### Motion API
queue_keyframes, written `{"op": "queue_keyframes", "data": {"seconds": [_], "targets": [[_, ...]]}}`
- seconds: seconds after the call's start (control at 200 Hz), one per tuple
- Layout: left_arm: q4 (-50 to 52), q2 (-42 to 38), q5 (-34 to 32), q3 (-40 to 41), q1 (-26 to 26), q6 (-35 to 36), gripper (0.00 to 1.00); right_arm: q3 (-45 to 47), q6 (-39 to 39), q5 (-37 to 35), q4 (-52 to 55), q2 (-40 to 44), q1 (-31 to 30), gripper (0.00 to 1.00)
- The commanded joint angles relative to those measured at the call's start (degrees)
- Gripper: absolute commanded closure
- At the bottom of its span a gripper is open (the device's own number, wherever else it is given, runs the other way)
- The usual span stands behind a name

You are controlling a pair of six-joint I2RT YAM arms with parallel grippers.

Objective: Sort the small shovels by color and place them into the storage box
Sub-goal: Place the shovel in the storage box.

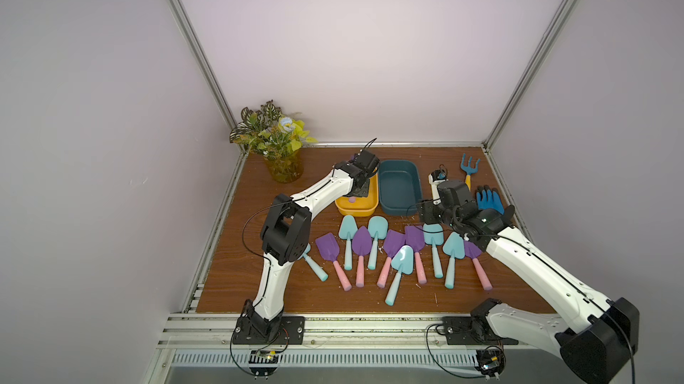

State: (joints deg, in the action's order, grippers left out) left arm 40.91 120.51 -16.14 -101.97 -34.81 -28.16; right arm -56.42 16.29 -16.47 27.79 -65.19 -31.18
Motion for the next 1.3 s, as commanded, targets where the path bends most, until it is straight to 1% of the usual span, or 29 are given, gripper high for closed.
{"op": "queue_keyframes", "data": {"seconds": [0.0,0.5,0.811,1.006,1.076,1.131,1.296], "targets": [[0.05,1.05,-1.89,0.66,1.39,-0.49,1.0,0.21,0.2,-0.32,-0.28,0.76,0.27,0.24],[0.05,4.72,-2.03,0.53,1.93,0.56,1.0,0.6,0.46,0.46,-1.32,-0.49,0.31,0.24],[0.11,5.7,-0.98,2.02,2.45,0.6,1.0,0.61,0.76,1.34,-2.43,-1.24,0.29,0.24],[0.14,6.1,0.76,2.81,3.25,0.66,0.98,0.73,1.02,2.81,-3.35,-2.2,0.27,0.25],[0.14,5.97,0.62,2.99,3.51,0.83,0.96,0.81,1.33,3.12,-3.71,-2.51,0.26,0.25],[0.14,5.88,0.67,3.05,3.73,1.07,0.92,0.71,1.62,3.29,-3.71,-2.56,0.3,0.25],[0.14,5.38,1.25,2.5,3.85,1.96,0.75,0.84,2.39,2.49,-3.63,-2.21,0.26,0.25]]}}
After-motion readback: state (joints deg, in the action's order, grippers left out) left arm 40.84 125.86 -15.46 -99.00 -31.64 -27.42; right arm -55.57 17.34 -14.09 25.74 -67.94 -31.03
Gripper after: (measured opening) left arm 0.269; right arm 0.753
